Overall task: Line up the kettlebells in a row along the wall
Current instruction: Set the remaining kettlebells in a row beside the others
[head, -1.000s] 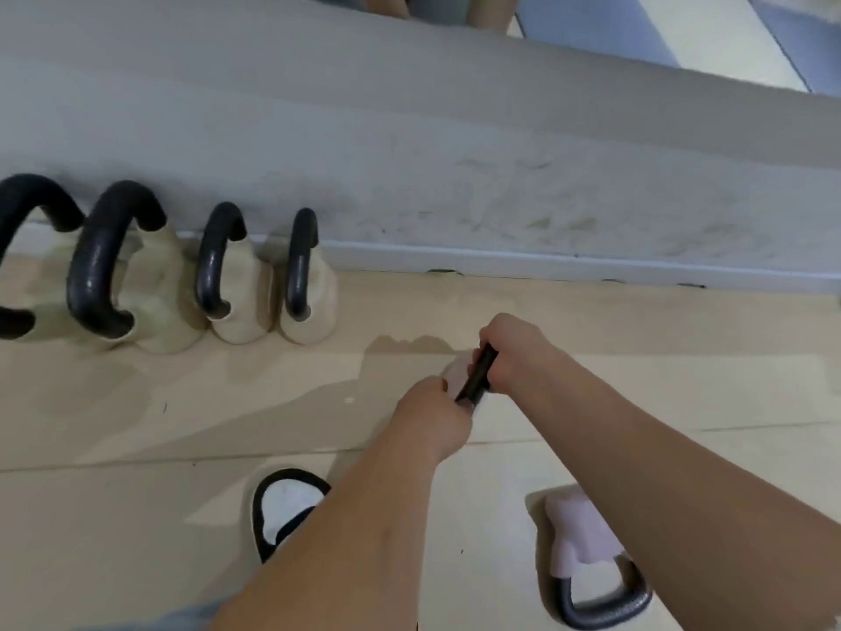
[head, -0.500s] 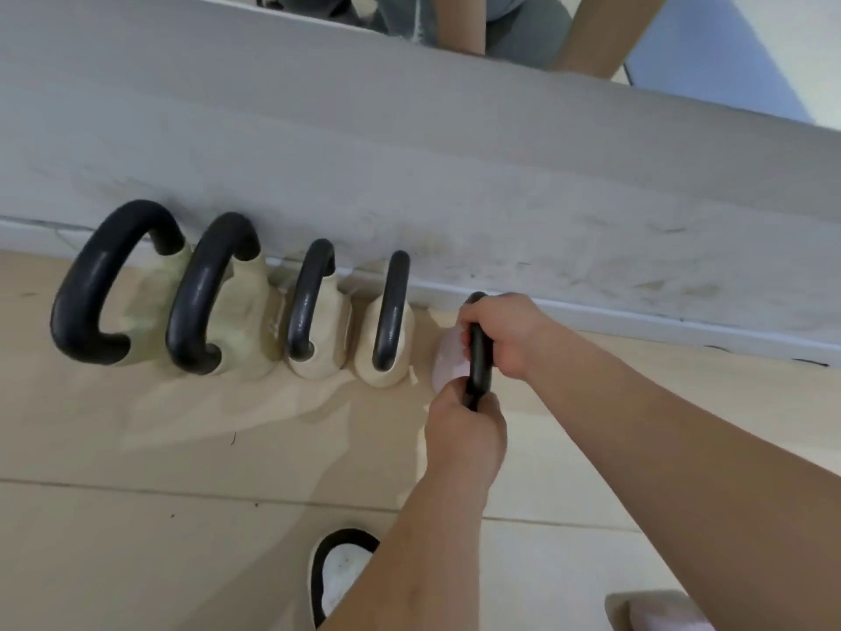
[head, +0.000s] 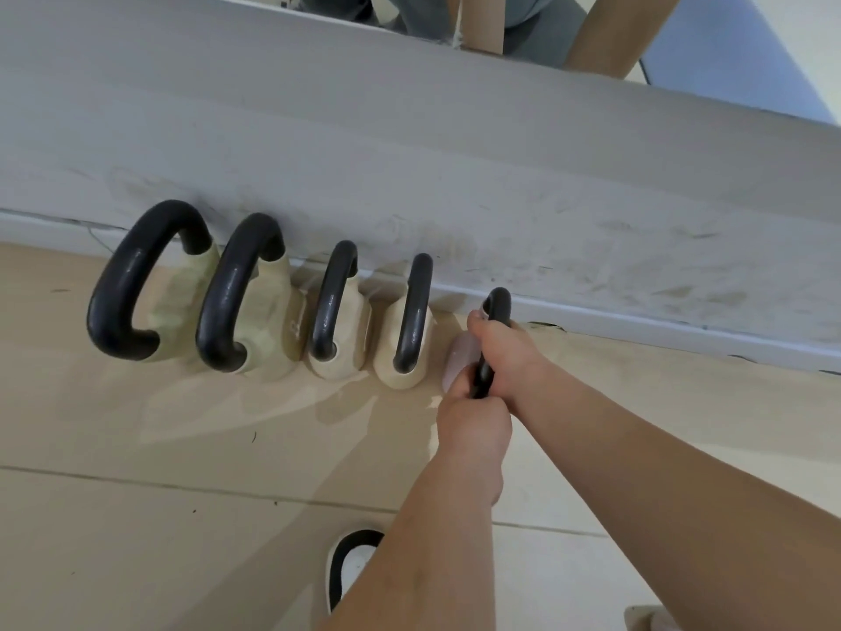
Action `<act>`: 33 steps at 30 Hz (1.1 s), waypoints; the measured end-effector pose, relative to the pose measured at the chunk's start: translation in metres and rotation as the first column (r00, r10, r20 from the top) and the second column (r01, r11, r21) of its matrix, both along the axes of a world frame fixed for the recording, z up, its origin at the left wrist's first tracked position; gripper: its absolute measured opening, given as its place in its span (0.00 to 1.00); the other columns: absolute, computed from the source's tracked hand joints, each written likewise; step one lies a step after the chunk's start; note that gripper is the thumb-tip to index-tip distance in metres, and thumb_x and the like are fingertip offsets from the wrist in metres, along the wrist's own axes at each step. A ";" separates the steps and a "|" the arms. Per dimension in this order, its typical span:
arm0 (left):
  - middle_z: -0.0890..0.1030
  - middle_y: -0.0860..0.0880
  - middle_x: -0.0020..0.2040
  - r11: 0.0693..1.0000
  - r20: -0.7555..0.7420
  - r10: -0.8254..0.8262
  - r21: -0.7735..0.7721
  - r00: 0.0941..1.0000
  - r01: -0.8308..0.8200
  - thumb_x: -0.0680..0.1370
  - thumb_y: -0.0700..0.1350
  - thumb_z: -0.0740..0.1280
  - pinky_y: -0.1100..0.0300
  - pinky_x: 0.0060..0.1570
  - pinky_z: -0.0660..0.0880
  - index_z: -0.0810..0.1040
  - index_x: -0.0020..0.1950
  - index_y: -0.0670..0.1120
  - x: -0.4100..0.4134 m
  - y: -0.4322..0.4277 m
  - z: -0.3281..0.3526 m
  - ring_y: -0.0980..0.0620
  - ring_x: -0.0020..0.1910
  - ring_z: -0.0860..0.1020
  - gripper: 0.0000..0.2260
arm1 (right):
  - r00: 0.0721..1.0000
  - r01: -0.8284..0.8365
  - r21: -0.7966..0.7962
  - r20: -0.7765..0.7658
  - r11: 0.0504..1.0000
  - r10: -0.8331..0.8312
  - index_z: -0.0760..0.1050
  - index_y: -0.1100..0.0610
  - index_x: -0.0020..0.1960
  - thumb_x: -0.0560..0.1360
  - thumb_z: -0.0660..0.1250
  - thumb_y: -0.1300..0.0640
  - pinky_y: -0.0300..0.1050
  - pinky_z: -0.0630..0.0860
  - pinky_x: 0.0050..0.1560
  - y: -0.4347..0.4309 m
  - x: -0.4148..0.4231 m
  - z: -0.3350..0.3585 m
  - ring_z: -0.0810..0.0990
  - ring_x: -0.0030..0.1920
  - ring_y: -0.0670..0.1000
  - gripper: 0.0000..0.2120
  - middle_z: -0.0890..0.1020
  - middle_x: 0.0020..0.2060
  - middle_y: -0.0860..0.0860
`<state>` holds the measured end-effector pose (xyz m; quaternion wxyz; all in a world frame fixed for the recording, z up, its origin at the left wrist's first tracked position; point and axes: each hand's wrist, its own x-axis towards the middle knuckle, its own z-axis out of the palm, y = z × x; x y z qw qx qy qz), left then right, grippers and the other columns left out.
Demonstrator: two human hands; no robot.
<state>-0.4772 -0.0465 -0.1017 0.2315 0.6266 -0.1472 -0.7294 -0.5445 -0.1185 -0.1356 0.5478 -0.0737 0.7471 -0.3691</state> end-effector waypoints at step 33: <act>0.84 0.58 0.56 0.996 0.024 -0.040 -0.079 0.999 0.042 0.67 0.36 0.58 0.56 0.60 0.78 0.70 0.71 0.69 0.003 -0.006 -0.023 0.56 0.55 0.82 0.38 | 0.996 -0.073 -0.049 -0.047 0.996 0.070 0.75 0.49 0.49 0.82 0.69 0.57 0.66 0.77 0.64 -0.017 0.014 0.000 0.77 0.47 0.57 0.05 0.82 0.51 0.58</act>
